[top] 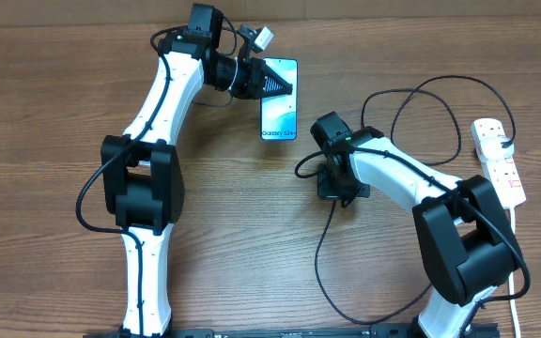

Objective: Plug charger to phone and switch on socket
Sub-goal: 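Close the right gripper on the USB-C plug and lift it, then carry the plug with the right gripper toward the phone's bottom edge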

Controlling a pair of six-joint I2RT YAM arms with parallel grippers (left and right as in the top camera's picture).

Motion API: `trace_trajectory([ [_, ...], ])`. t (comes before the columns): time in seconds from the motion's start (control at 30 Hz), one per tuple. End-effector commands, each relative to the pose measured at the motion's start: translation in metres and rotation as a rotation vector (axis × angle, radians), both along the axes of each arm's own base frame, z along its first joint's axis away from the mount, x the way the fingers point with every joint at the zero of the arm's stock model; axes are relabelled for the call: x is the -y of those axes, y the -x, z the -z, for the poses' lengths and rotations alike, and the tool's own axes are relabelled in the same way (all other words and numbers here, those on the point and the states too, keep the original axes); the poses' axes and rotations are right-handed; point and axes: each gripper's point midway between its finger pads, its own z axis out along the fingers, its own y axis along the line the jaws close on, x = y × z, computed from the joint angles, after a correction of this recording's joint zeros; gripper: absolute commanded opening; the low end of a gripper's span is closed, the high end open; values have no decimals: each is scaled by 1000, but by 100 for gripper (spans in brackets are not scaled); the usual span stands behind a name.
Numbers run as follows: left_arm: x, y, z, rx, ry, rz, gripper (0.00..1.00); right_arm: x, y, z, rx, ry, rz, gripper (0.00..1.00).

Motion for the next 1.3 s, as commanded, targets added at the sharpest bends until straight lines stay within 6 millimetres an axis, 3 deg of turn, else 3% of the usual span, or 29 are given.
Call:
trace_trajectory([
  [0.0,-3,-1,-1,-2,35,8,4,-8,-7,-4,-1,-30,-6,4],
  [0.2,-3,-1,-1,-1,35,8,4,-11,-16,-9,28,-39,-6,4],
  [0.67,-3,-1,-1,0,35,8,4,-11,-16,-5,28,-40,-8,4],
  [0.77,-2,0,-4,-3,50,14,4,-19,-14,-5,15,-81,-76,4],
  [0.97,7,11,-32,-26,220,78,4,-24,-7,-4,-18,-127,-148,4],
  [1.1,9,22,-59,-47,376,139,4,-16,-2,6,-52,-113,-137,4],
  [1.27,9,27,-72,-96,445,160,4,-6,-3,9,-70,-115,-109,4],
])
